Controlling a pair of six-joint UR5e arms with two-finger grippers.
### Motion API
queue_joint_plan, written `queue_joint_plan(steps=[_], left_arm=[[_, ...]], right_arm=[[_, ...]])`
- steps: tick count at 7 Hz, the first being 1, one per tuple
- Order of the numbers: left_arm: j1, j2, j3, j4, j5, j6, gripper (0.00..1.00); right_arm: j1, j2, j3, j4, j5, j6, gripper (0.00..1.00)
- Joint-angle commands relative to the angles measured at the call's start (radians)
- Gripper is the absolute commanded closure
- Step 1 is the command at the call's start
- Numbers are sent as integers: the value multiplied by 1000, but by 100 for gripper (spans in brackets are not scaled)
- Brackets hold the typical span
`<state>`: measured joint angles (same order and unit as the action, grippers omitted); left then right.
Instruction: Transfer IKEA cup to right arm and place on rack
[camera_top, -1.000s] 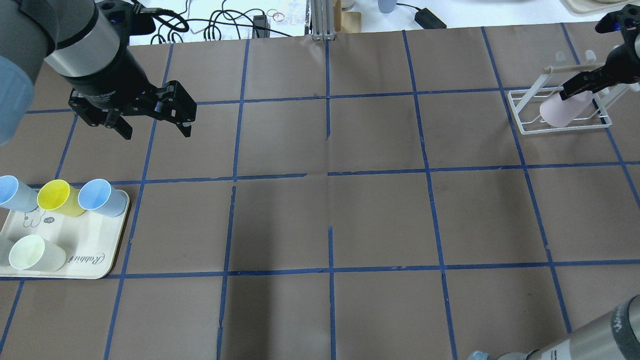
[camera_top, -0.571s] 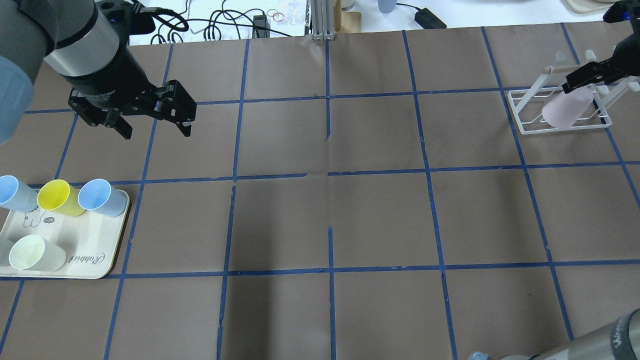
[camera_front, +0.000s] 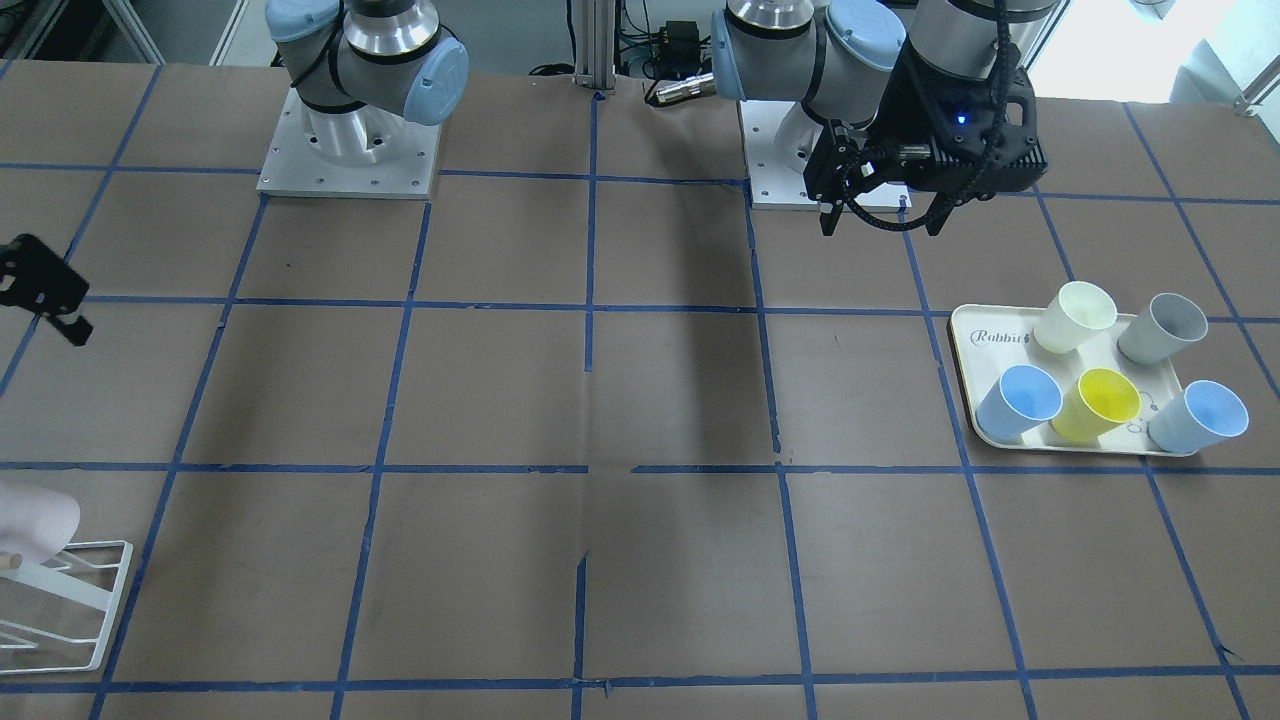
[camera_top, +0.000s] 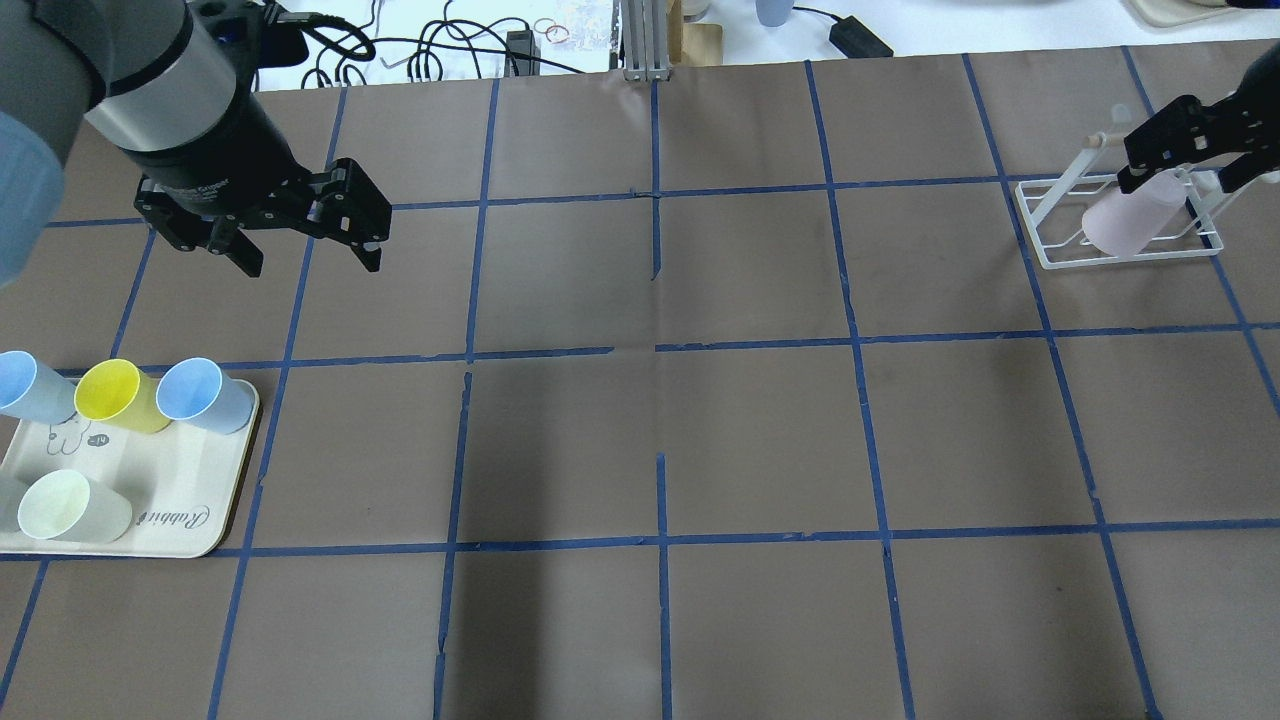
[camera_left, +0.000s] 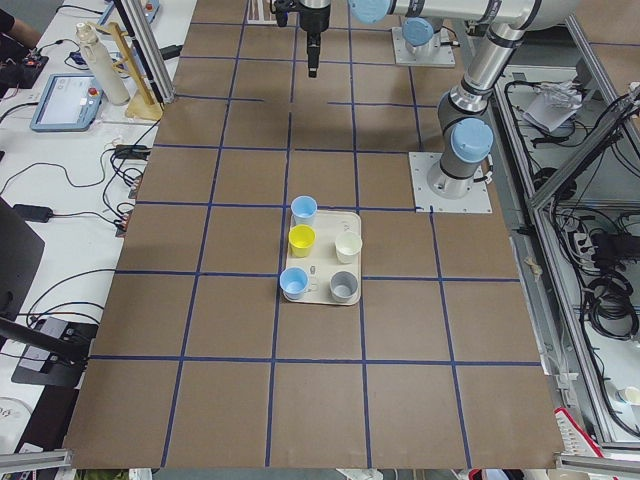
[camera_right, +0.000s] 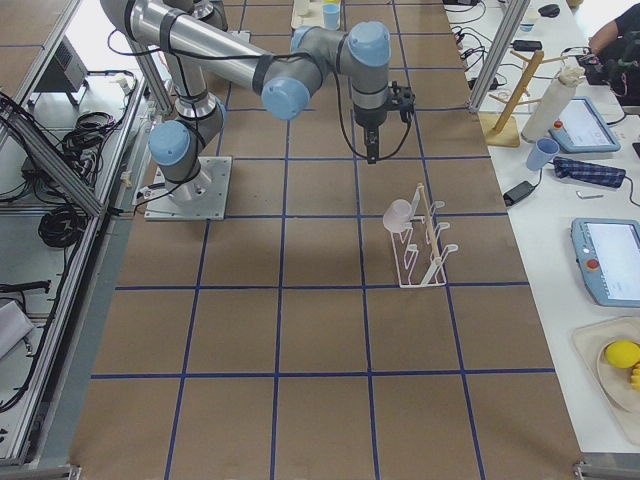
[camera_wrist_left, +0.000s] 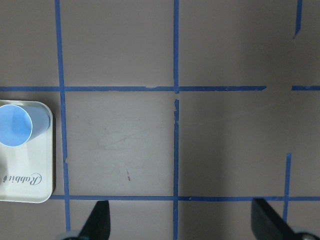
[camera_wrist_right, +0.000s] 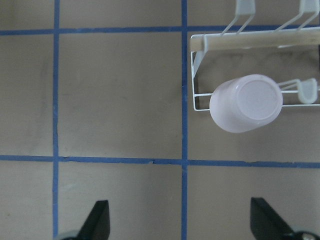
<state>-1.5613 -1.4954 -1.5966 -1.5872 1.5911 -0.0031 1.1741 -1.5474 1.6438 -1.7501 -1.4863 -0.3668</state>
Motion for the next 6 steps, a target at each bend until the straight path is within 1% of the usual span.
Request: queue_joint_plan(steps=[1,3,4,5,6], left_arm=[[3,-6,15,-4,3,0,0],[3,-5,14,-4,1,0,0],[3,-5,12,-4,1,0,0],[3,-5,14,-4,1,0,0],[4,-3,14,-2,0,2,0]], right_arm=[[190,-75,2,115,-46,258,0],[374,-114,17,139,-48,455,0],[424,-125,22,161,-60,497,0],[450,-167,42,162,-77,508,0],[452,-203,62,185,-74,503,0]])
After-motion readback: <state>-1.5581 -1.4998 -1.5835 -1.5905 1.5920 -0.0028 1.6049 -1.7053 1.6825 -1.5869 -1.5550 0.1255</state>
